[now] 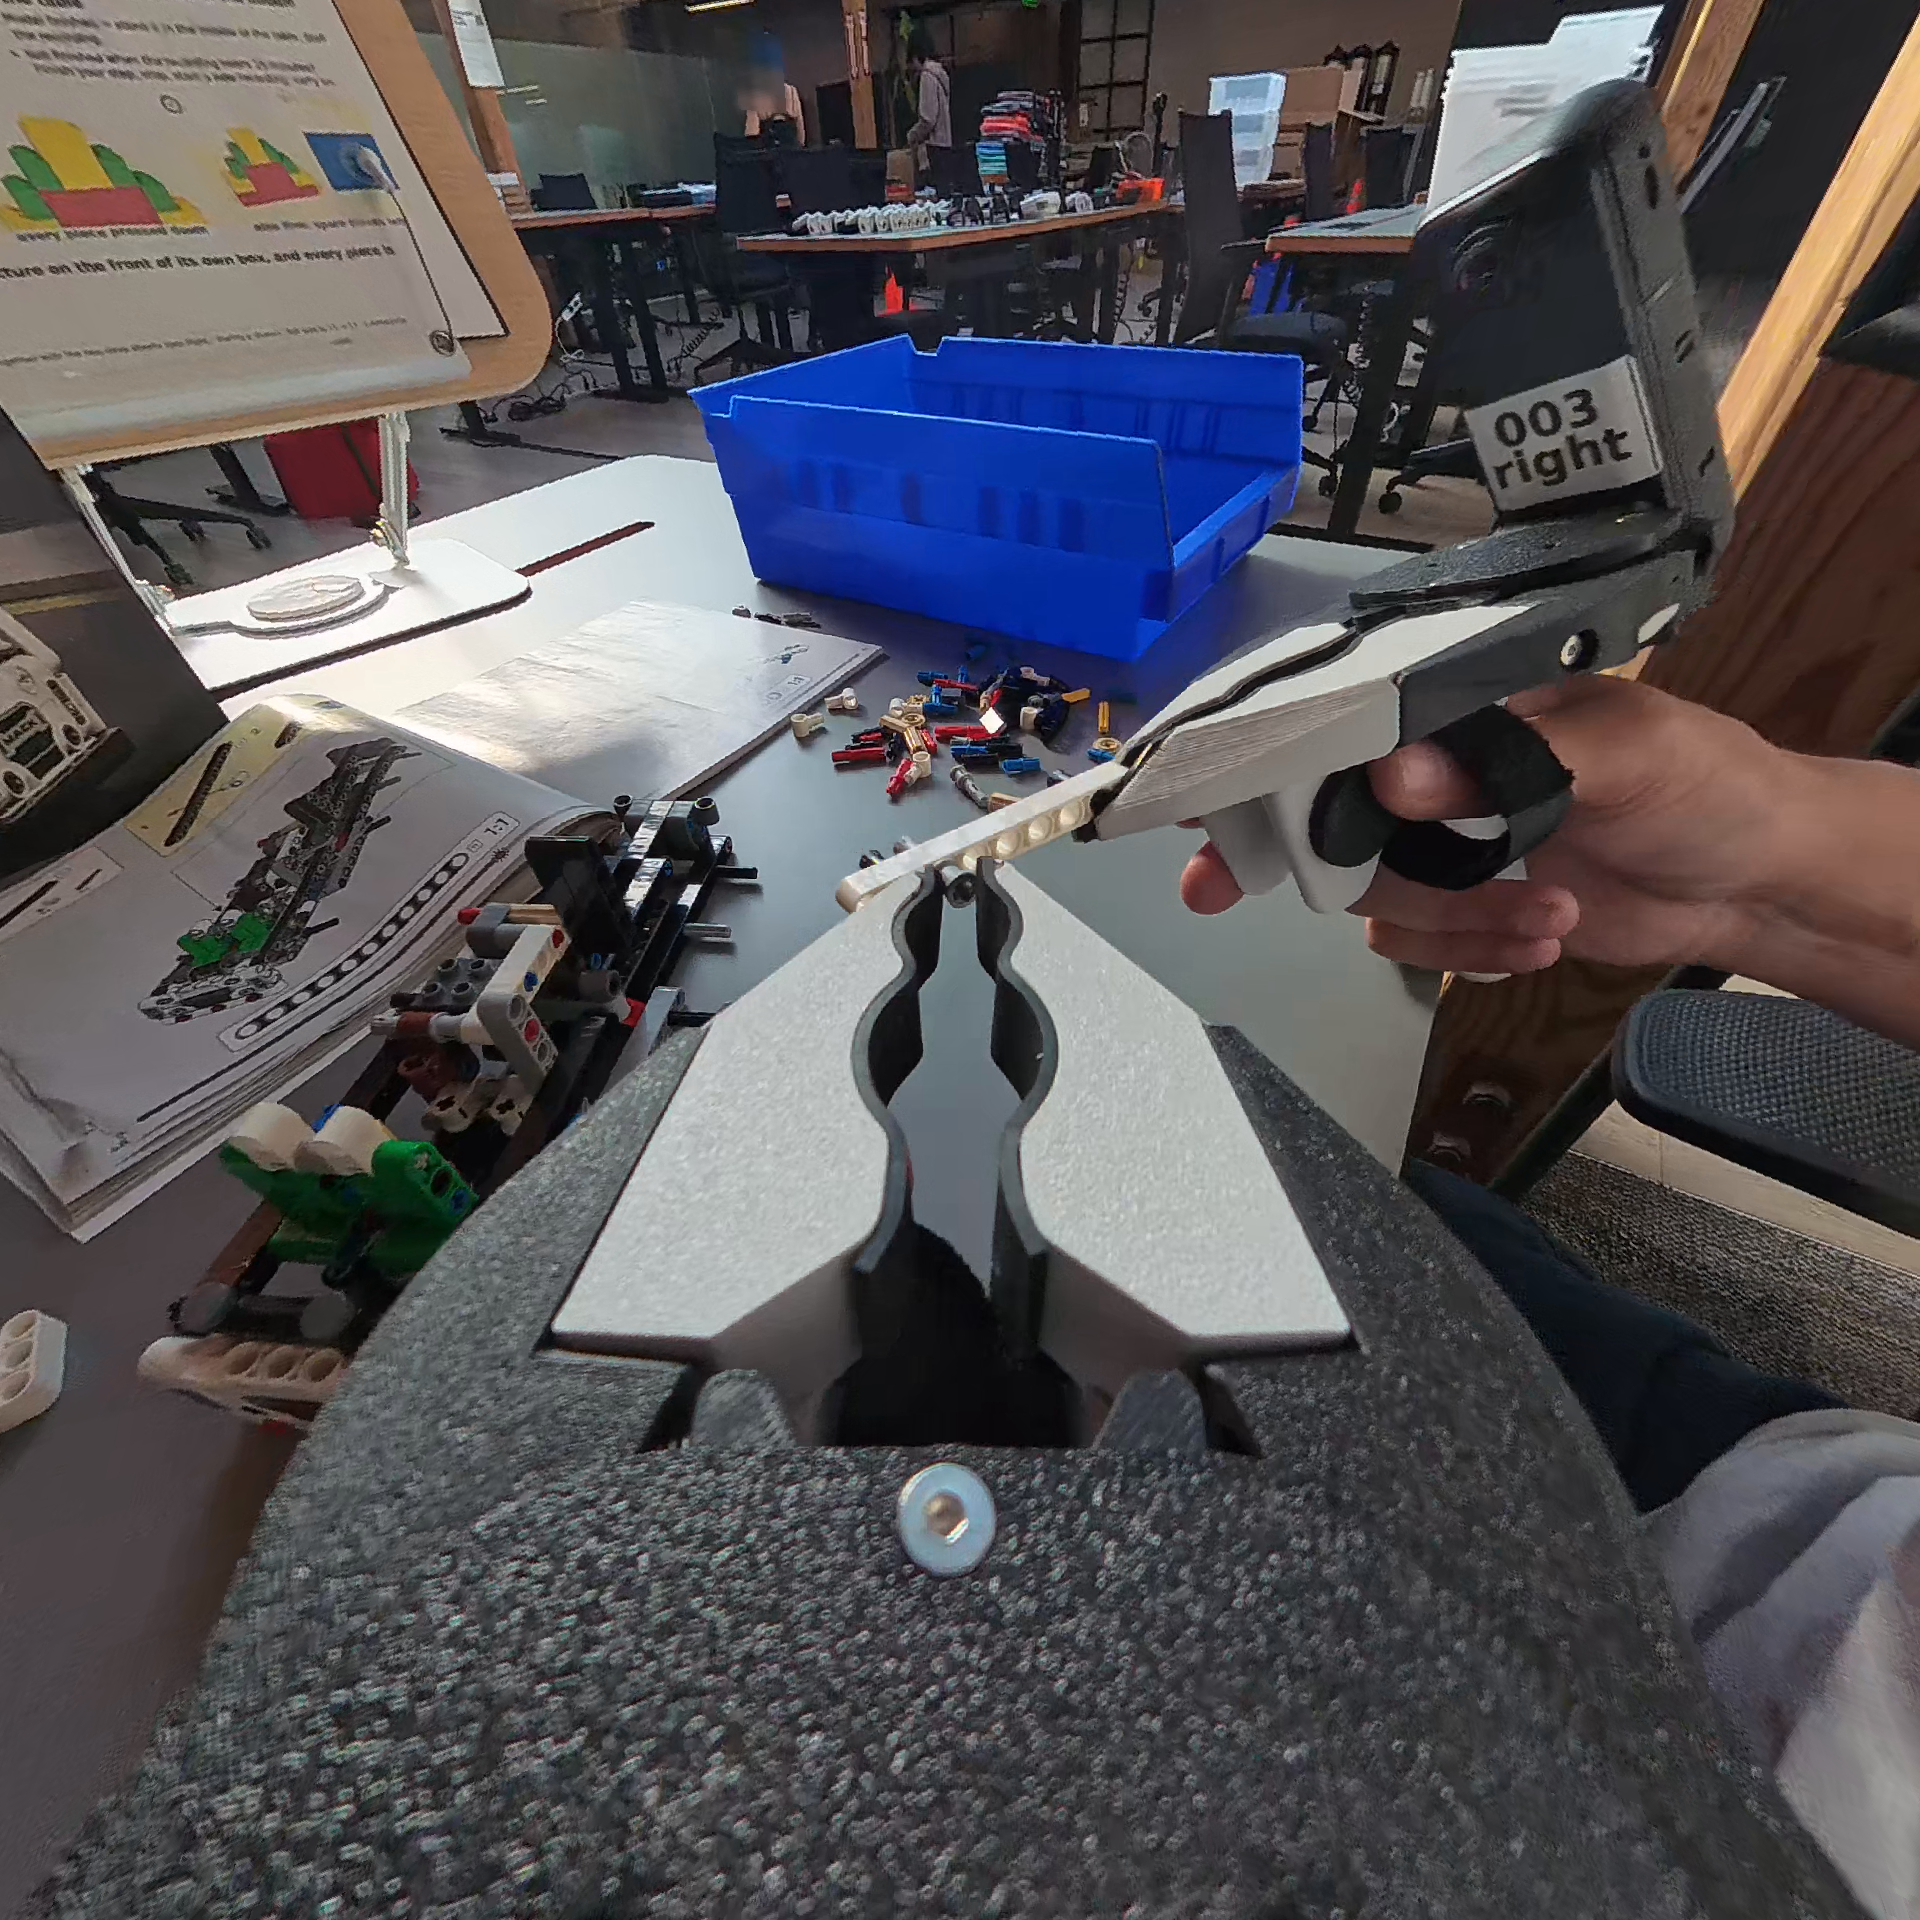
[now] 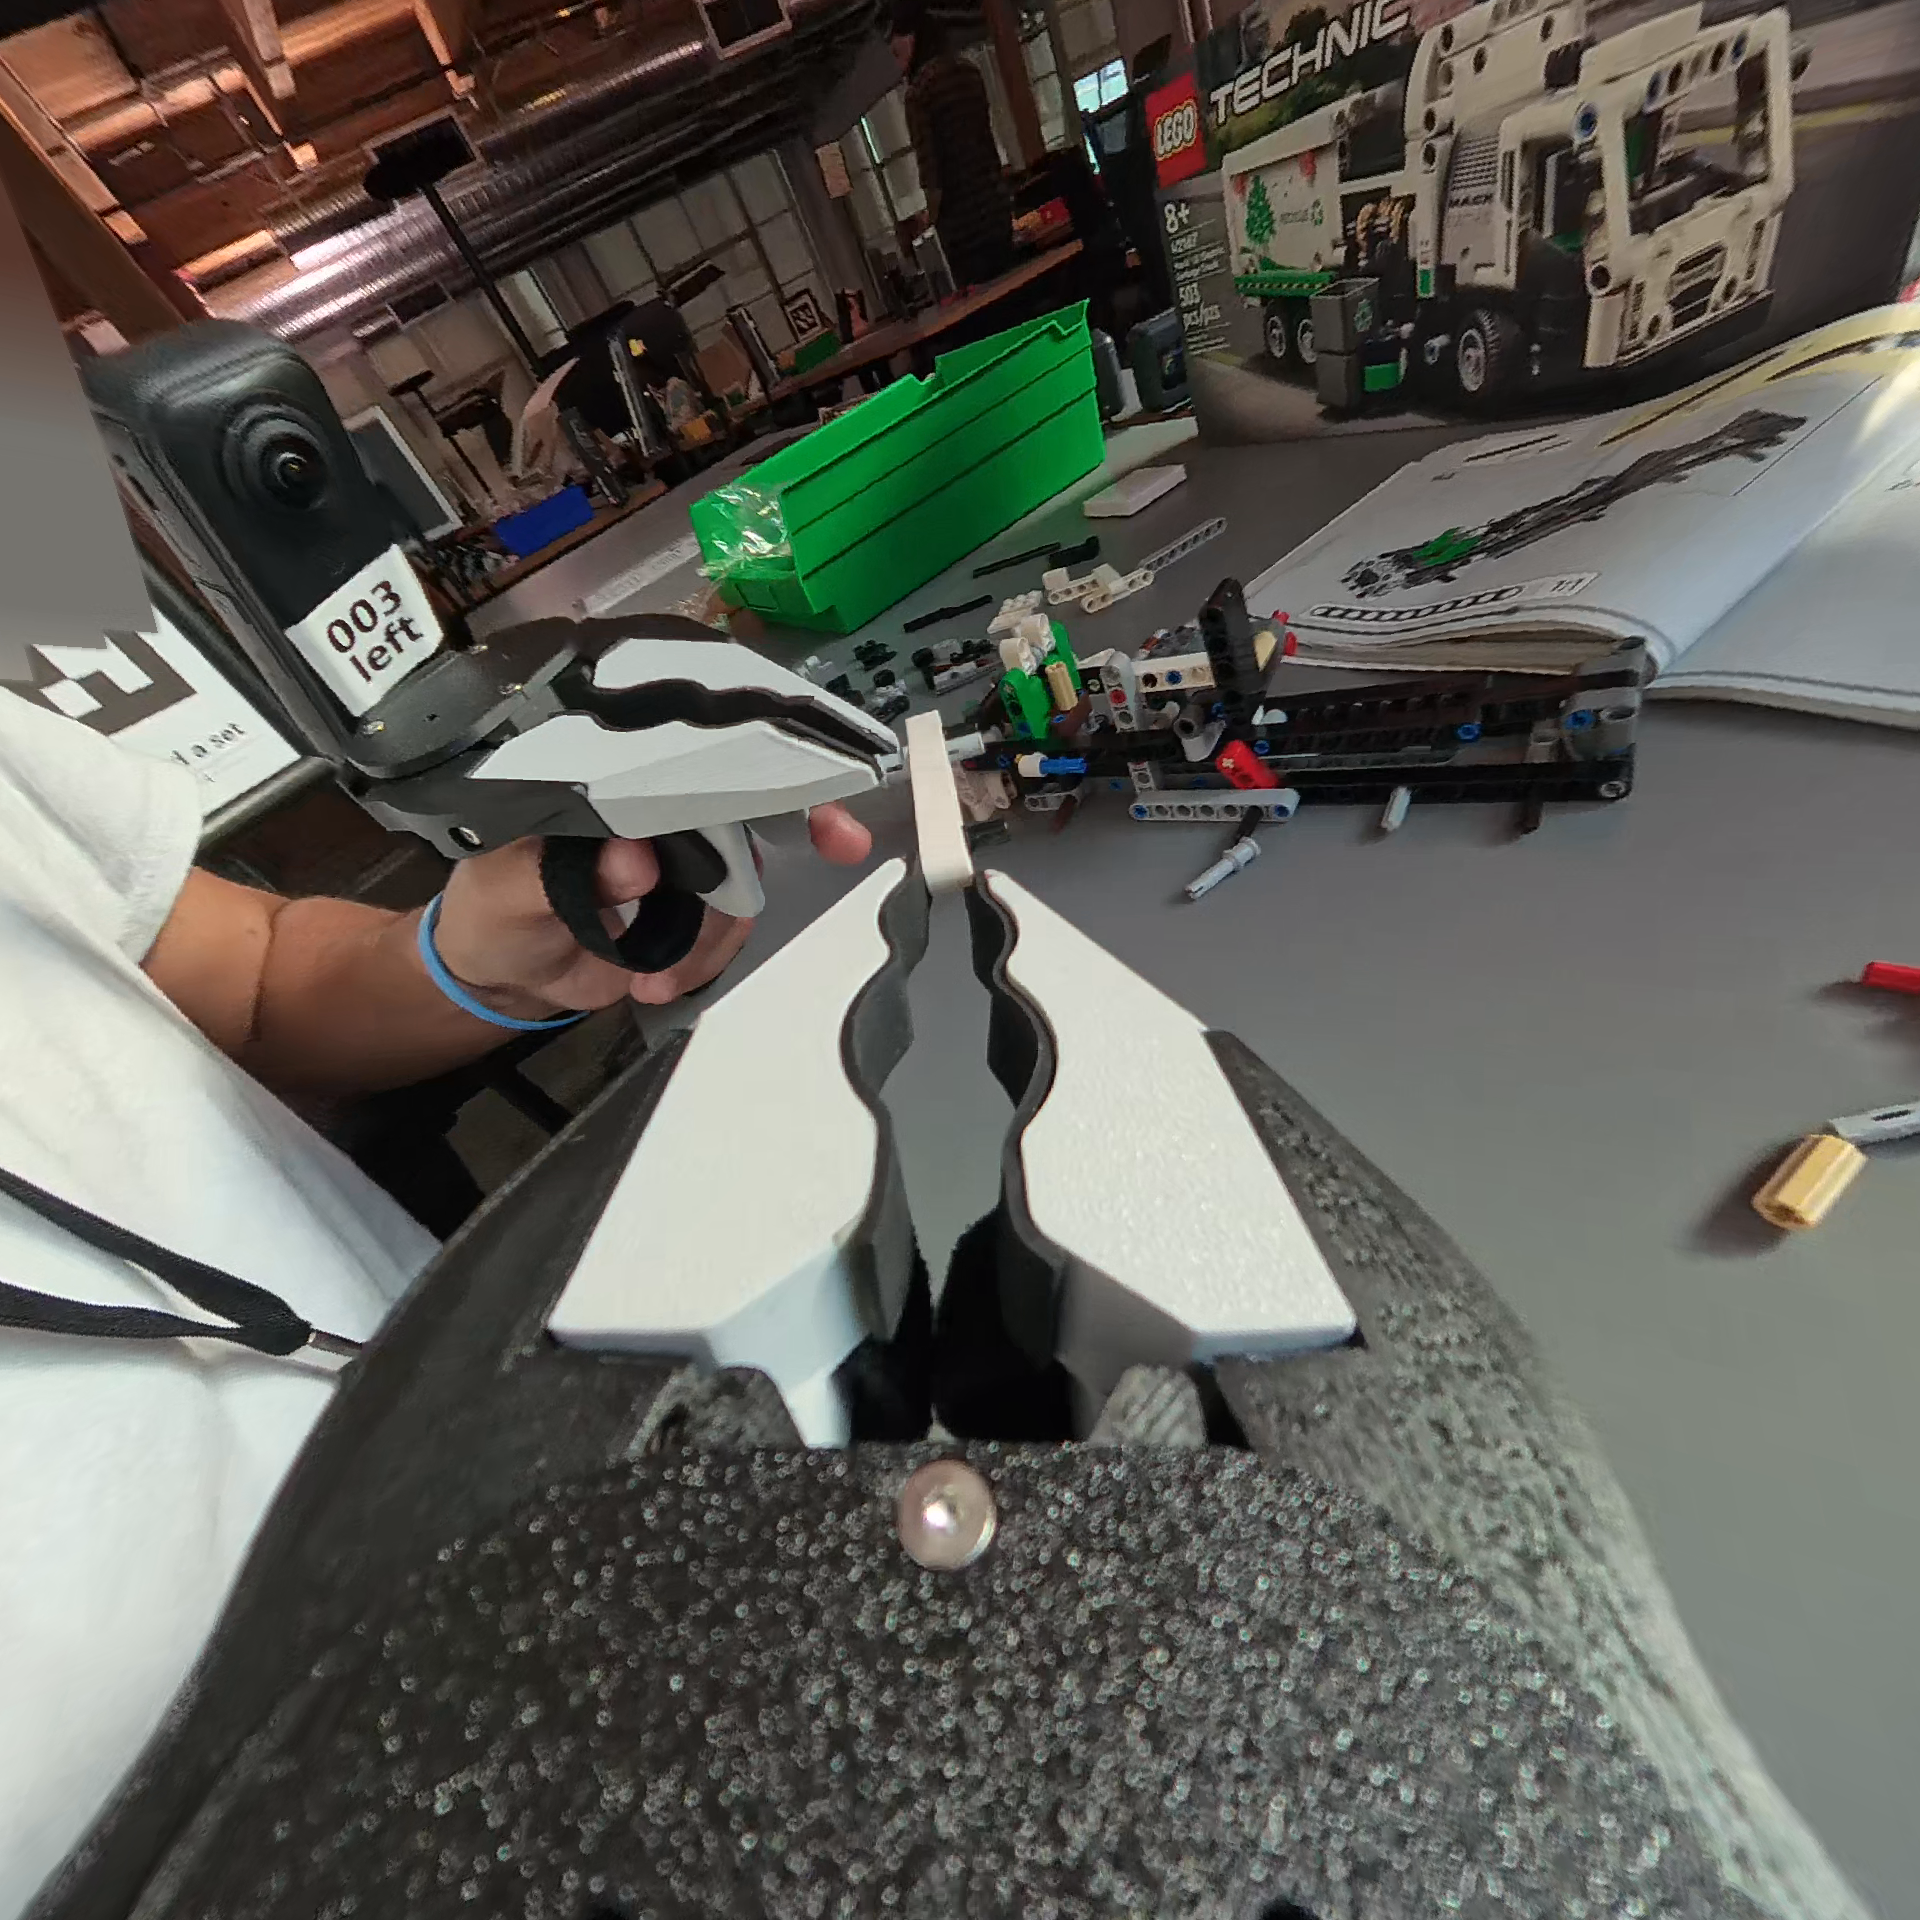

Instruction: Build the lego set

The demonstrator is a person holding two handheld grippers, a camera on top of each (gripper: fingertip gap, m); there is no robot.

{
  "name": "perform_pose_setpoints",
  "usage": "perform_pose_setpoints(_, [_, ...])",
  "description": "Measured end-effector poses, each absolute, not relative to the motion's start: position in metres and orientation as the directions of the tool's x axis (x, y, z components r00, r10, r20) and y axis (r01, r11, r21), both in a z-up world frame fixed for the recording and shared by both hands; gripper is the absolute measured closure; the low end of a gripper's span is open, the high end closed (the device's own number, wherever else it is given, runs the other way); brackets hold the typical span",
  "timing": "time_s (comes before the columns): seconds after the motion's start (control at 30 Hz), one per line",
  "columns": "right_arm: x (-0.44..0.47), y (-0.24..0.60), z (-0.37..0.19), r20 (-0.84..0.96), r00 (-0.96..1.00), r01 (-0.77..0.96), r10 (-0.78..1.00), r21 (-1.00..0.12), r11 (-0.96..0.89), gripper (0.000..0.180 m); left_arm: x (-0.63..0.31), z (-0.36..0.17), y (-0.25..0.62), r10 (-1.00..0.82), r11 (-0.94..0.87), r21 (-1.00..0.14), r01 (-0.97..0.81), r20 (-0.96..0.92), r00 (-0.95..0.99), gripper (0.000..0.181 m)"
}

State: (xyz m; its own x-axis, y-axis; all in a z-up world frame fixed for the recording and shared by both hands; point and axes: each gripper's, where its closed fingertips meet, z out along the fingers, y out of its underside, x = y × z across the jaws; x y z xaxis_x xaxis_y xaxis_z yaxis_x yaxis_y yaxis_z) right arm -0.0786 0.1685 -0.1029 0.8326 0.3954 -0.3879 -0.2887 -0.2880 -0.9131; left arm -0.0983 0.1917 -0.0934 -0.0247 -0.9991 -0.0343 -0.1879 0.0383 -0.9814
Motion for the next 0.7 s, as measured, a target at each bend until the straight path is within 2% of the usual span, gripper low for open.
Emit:
perform_pose_setpoints(0.03, [-0.081, 0.168, -0.101, -0.422, 0.808, -0.32, 0.412, -0.901, -0.294, 0.173, -0.1, -0.091, 0.191, -0.999, 0.043, -0.982, -0.184, -0.036, -0.038, 0.177])
perform_pose_setpoints(0.1, [-0.085, 0.169, -0.103, -0.453, 0.783, -0.338, 0.426, -0.885, -0.32, 0.173, -0.104, -0.09, 0.191, -0.998, 0.045, -0.979, -0.197, -0.035, -0.054, 0.178])
perform_pose_setpoints(0.23, [-0.086, 0.171, -0.106, -0.38, 0.834, -0.27, 0.401, -0.914, -0.304, 0.172, -0.108, -0.098, 0.193, -0.998, -0.001, -0.969, -0.248, 0.015, -0.056, 0.178])
perform_pose_setpoints(0.47, [-0.086, 0.173, -0.105, -0.401, 0.826, -0.294, 0.397, -0.906, -0.305, 0.172, -0.112, -0.105, 0.193, -0.999, 0.013, -0.967, -0.255, 0.0, -0.052, 0.179])
perform_pose_setpoints(0.57, [-0.089, 0.175, -0.104, -0.457, 0.791, -0.341, 0.406, -0.881, -0.327, 0.164, -0.113, -0.105, 0.196, -0.999, 0.014, -0.968, -0.252, -0.004, -0.039, 0.18])
perform_pose_setpoints(0.7, [-0.087, 0.176, -0.103, -0.438, 0.805, -0.333, 0.401, -0.892, -0.305, 0.17, -0.115, -0.105, 0.197, -0.999, 0.029, -0.968, -0.251, -0.02, -0.041, 0.181])
